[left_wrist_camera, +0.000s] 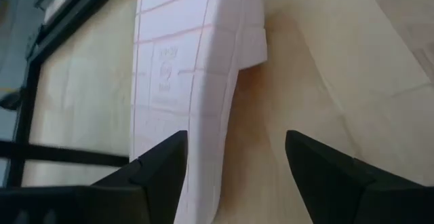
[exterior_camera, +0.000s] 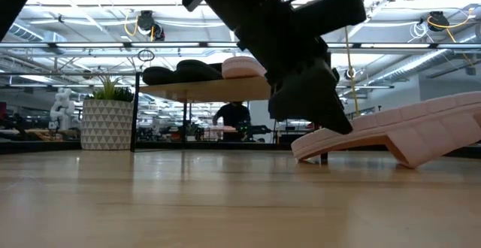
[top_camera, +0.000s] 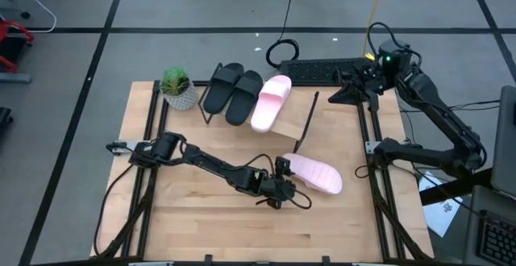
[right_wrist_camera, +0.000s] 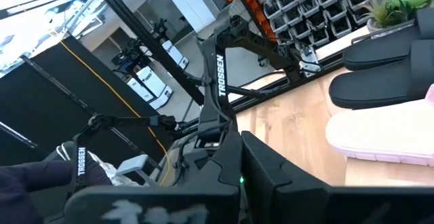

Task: Pick and place slides into the shelf
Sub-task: Put the pink slipper on the shelf

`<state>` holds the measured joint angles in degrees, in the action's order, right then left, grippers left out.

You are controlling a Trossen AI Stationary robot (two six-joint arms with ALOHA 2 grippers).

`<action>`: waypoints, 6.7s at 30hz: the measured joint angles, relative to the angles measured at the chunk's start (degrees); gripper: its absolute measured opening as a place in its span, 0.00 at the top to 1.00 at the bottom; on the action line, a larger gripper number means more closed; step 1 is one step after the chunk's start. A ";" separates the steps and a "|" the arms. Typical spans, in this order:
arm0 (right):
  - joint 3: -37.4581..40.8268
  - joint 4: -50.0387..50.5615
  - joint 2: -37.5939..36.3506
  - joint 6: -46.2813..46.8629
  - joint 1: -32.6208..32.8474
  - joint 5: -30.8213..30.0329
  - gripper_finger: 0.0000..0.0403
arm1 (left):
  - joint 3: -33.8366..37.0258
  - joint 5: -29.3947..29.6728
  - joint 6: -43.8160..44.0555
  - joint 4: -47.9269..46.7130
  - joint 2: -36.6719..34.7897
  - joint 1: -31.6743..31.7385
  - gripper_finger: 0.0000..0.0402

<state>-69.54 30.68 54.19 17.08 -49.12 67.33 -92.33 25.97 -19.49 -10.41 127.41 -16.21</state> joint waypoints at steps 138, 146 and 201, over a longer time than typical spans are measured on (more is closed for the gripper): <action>6.16 -70.24 13.96 32.75 -6.96 8.70 0.55 | -24.35 -43.66 71.20 -30.74 -28.33 26.64 0.88; 6.16 -69.90 13.99 32.79 -11.58 9.27 0.55 | -19.55 -44.09 73.63 -32.38 -32.16 26.88 0.88; 6.08 -64.11 23.54 35.56 -7.29 10.53 0.93 | -4.76 -50.61 74.93 -17.57 -32.21 27.84 0.80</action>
<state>-63.46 -33.43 77.73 52.64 -56.42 77.86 -97.10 -24.64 55.44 -27.98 95.20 11.63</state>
